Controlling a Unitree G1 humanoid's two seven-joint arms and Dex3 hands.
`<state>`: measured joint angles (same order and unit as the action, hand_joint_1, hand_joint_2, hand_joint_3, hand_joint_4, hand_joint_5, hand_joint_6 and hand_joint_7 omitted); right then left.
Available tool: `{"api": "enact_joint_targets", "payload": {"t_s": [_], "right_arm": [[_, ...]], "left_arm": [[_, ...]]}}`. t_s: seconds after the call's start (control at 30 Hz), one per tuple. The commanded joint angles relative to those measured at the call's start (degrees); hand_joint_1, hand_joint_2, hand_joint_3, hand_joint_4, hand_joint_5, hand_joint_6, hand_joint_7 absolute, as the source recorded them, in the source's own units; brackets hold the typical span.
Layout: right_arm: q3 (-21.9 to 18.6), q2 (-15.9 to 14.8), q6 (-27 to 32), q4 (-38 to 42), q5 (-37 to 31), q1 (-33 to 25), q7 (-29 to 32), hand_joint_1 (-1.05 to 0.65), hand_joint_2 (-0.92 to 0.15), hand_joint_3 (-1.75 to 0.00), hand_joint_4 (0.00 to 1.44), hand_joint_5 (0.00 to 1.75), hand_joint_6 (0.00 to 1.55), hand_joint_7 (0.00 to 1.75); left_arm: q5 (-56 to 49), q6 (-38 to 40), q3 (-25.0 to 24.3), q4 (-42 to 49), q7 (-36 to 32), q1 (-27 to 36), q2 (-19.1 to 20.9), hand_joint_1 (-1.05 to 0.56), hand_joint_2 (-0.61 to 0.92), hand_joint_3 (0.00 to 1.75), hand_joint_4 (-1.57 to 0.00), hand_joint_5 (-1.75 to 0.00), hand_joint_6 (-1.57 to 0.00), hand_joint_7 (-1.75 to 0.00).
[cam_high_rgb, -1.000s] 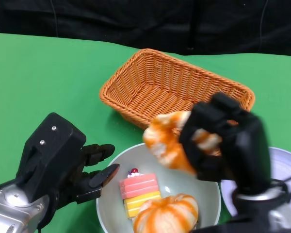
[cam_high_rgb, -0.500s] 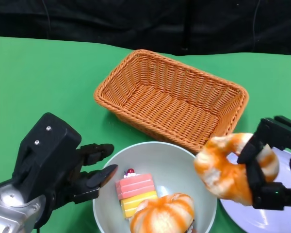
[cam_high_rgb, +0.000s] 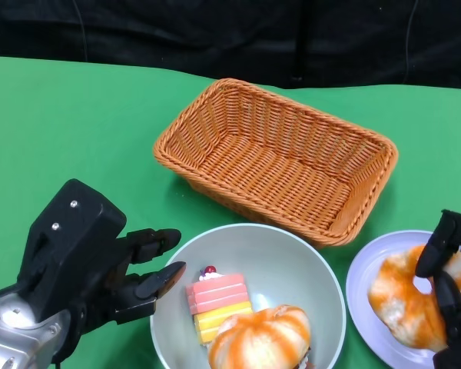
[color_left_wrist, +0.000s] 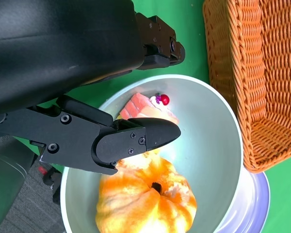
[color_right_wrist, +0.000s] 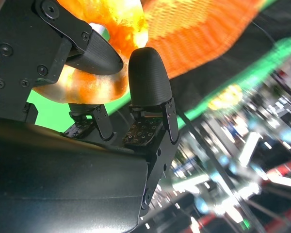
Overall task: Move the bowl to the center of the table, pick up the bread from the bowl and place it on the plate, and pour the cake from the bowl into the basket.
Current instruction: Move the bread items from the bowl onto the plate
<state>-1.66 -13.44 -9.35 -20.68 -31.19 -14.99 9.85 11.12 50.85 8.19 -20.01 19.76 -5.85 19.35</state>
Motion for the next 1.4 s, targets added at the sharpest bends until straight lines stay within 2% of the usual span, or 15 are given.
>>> {"api": "enact_joint_targets", "payload": {"t_s": [0.03,0.1,0.13,0.2,0.23,0.3,0.33,0.4,0.5,0.8,0.93,1.03,1.13,1.27,1.4], "right_arm": [[-0.5,-2.5,4.5,0.9,0.5,0.8,-5.7,0.02,-0.24,-1.46,0.83,1.66,0.85,1.11],[-0.4,-3.4,6.9,0.7,0.6,1.1,-9.0,-0.02,-0.38,-1.15,0.7,1.4,0.87,0.61],[-0.1,-4.4,8.6,-0.1,0.3,1.2,-11.6,-0.03,-0.4,-1.11,0.69,1.36,0.88,0.52],[0.4,-6.9,11.5,-1.3,-0.8,1.3,-16.6,-0.1,-0.57,-0.75,0.57,1.09,0.76,0.27],[0.7,-8.4,12.9,-2.0,-1.9,1.3,-19.1,-0.22,-0.74,-0.41,0.31,0.8,0.55,0.11],[1.7,-10.7,14.5,-2.5,-6.4,1.2,-21.3,-0.4,-0.88,-0.13,0.08,0.55,0.31,0.02],[2.3,-11.4,14.8,-2.4,-8.9,1.1,-20.9,-0.45,-0.9,-0.09,0.04,0.5,0.26,0.01],[3.2,-11.9,15.6,-2.1,-12.7,1.0,-20.3,-0.6,-0.92,-0.06,0.01,0.4,0.17,0.01],[4.0,-11.6,17.1,-1.9,-16.7,0.7,-19.5,-0.73,-0.92,-0.07,0.0,0.38,0.12,0.0],[4.9,-9.7,18.8,-2.5,-21.7,0.0,-15.1,-0.81,-0.92,-0.13,0.0,0.35,0.08,0.0],[5.0,-8.5,17.0,-5.1,-22.7,-1.0,-11.0,-0.82,-0.92,-0.19,0.0,0.36,0.08,0.01],[4.9,-7.5,13.3,-7.5,-21.2,-2.0,-6.7,-0.76,-0.92,-0.19,0.0,0.43,0.12,0.03],[5.3,-5.8,10.1,-11.7,-18.7,-3.0,-5.2,-0.73,-0.92,-0.21,0.0,0.55,0.14,0.05],[7.0,-3.6,7.7,-16.9,-15.0,-4.0,-7.1,-0.7,-0.92,-0.2,0.0,0.79,0.2,0.12],[8.8,-2.0,7.1,-20.6,-12.7,-4.5,-10.1,-0.69,-0.92,-0.19,0.0,0.88,0.19,0.16]], "left_arm": [[0.0,-0.2,-0.9,-0.1,0.3,-0.3,0.7,-0.53,0.92,0.59,-0.11,-0.07,-0.13,0.0],[0.0,0.2,-0.8,-0.3,0.1,-0.4,0.7,-0.53,0.92,0.59,-0.11,-0.07,-0.14,0.0],[0.1,0.0,-0.9,-0.3,0.2,-0.3,0.7,-0.53,0.92,0.59,-0.11,-0.07,-0.14,0.0],[0.2,-0.2,-1.0,-0.3,0.3,-0.2,0.7,-0.53,0.92,0.59,-0.11,-0.07,-0.14,0.0],[0.3,-0.1,-1.1,-0.3,0.4,-0.2,0.6,-0.52,0.92,0.59,-0.11,-0.07,-0.14,0.0],[0.3,-0.2,-1.1,-0.3,0.4,-0.1,0.7,-0.52,0.92,0.59,-0.11,-0.07,-0.14,0.0],[0.3,-0.4,-1.2,-0.3,0.4,-0.1,0.7,-0.52,0.92,0.59,-0.11,-0.07,-0.14,-0.01],[0.5,-0.6,-1.3,-0.3,0.6,0.1,0.9,-0.52,0.92,0.59,-0.11,-0.07,-0.14,0.0],[0.6,-0.4,-1.6,-0.4,0.6,0.2,0.7,-0.52,0.92,0.59,-0.11,-0.07,-0.14,0.0],[0.5,0.0,-1.4,-0.5,0.5,-0.1,0.9,-0.52,0.92,0.59,-0.11,-0.07,-0.14,0.0],[0.6,-0.4,-1.6,0.0,0.8,-0.1,0.8,-0.52,0.92,0.59,-0.11,-0.07,-0.13,0.0],[0.5,0.0,-1.4,-0.3,0.7,-0.2,0.8,-0.53,0.92,0.59,-0.11,-0.07,-0.13,0.0],[0.7,0.1,-1.5,-0.3,0.8,-0.4,0.7,-0.52,0.92,0.58,-0.11,-0.08,-0.13,0.0],[0.5,0.3,-1.5,0.0,0.4,-0.7,0.5,-0.52,0.92,0.58,-0.11,-0.08,-0.14,0.0],[0.5,-0.5,-1.5,0.4,0.6,-0.6,0.2,-0.53,0.92,0.58,-0.11,-0.08,-0.13,0.0]]}}
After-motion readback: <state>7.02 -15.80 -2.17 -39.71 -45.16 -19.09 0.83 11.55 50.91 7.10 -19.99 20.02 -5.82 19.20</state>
